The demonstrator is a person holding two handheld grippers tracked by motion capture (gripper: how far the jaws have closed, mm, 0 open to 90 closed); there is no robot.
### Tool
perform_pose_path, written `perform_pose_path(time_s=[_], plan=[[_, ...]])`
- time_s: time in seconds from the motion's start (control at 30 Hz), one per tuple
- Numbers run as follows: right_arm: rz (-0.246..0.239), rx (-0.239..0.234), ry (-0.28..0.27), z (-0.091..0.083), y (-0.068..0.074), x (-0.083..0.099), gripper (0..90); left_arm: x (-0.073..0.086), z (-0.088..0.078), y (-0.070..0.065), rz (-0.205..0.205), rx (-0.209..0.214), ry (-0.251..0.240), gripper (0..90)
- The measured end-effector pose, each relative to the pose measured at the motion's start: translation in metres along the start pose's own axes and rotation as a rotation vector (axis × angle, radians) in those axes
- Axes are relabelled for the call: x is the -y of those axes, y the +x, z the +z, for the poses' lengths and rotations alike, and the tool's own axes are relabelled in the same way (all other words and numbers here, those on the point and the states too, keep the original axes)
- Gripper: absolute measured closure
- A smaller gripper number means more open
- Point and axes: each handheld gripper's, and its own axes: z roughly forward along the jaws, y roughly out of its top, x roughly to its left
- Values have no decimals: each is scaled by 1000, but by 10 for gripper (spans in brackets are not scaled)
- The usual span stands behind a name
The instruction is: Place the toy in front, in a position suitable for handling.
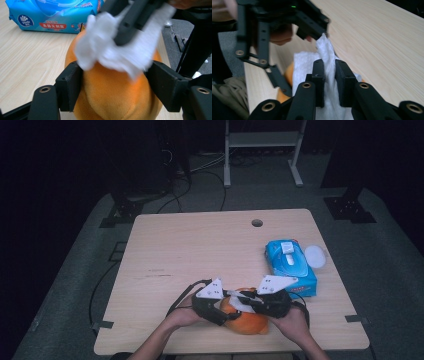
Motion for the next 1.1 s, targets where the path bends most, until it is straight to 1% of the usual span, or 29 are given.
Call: perform_pose_path(time_s=[0.03, 0.1, 0.13, 0.17, 0.2, 0.23, 0.3, 0.33, 0.4, 0.43, 0.47, 0.5, 0.53, 0.57, 0.6, 0.63, 0.67, 0.7, 0.73, 0.8, 0.83, 0.87, 0.9, 0.93, 0.97, 1.0, 1.03, 1.07, 1.1], plan=[[8, 9, 0, -1, -4, 2, 777, 0, 0, 0, 4, 2, 1, 300], [50, 31, 10, -4, -15, 9, 777, 0, 0, 1, 1, 6, -1, 300], [75, 34, 12, -5, -21, 12, 777, -1, -1, 1, -4, 8, -3, 298], [95, 31, 11, -7, -25, 16, 777, -1, -1, 2, -10, 13, -7, 284], [111, 21, 12, -9, -27, 18, 777, -1, -2, 4, -26, 24, -20, 257], [112, 22, 11, -11, -27, 19, 777, -1, -3, 6, -38, 27, -24, 211], [86, 24, 13, -11, -24, 18, 777, 0, -2, 12, -113, 24, -22, 133], [72, 17, 12, -11, -21, 18, 777, 3, -1, 16, -166, 41, -14, 85], [54, -10, 9, -11, -15, 15, 777, 7, 3, 19, -216, 84, -5, 68], [46, -31, 5, -11, -11, 13, 777, 8, 4, 19, -229, 95, -3, 69], [40, -44, 3, -10, -9, 11, 777, 8, 5, 19, -231, 97, -7, 70], [25, -52, 2, -9, -6, 9, 777, 7, 5, 18, -223, 97, -13, 98], [13, -50, 4, -9, -3, 7, 777, 6, 4, 17, -204, 88, -14, 142], [4, -38, 4, -9, -1, 5, 777, 5, 3, 16, -188, 80, -18, 195], [3, -27, 1, -10, -2, 5, 777, 5, 2, 14, -171, 66, -38, 238], [21, -10, -6, -12, -6, 4, 777, 4, 1, 14, -151, 60, -49, 274], [36, -4, -14, -13, -9, 5, 777, 3, 0, 12, -122, 47, -73, 303], [54, 9, -28, -15, -13, 5, 777, 1, -2, 9, -78, 24, -97, 329], [70, 23, -44, -18, -16, 6, 779, -2, -4, 7, -21, -6, -117, 347], [73, 54, -67, -24, -17, 4, 780, -7, -6, 4, 61, -59, -148, 369], [72, 64, -75, -26, -18, 3, 780, -7, -7, 3, 86, -73, -154, 369], [75, 73, -75, -28, -19, 3, 780, -6, -6, 4, 100, -68, -147, 366], [81, 83, -74, -28, -21, 4, 781, -4, -6, 5, 104, -56, -146, 359], [84, 90, -64, -26, -24, 6, 780, -1, -5, 7, 96, -51, -146, 350], [90, 94, -49, -24, -26, 9, 781, 1, -6, 9, 76, -47, -145, 328], [106, 80, -35, -21, -30, 13, 783, 2, -6, 11, 42, -41, -142, 286], [124, 62, -27, -18, -32, 17, 784, 2, -6, 14, -1, -38, -132, 222], [132, 56, -18, -16, -32, 18, 785, 1, -7, 16, -45, -33, -123, 169], [123, 60, -11, -14, -29, 18, 785, 1, -8, 18, -82, -30, -118, 132]])
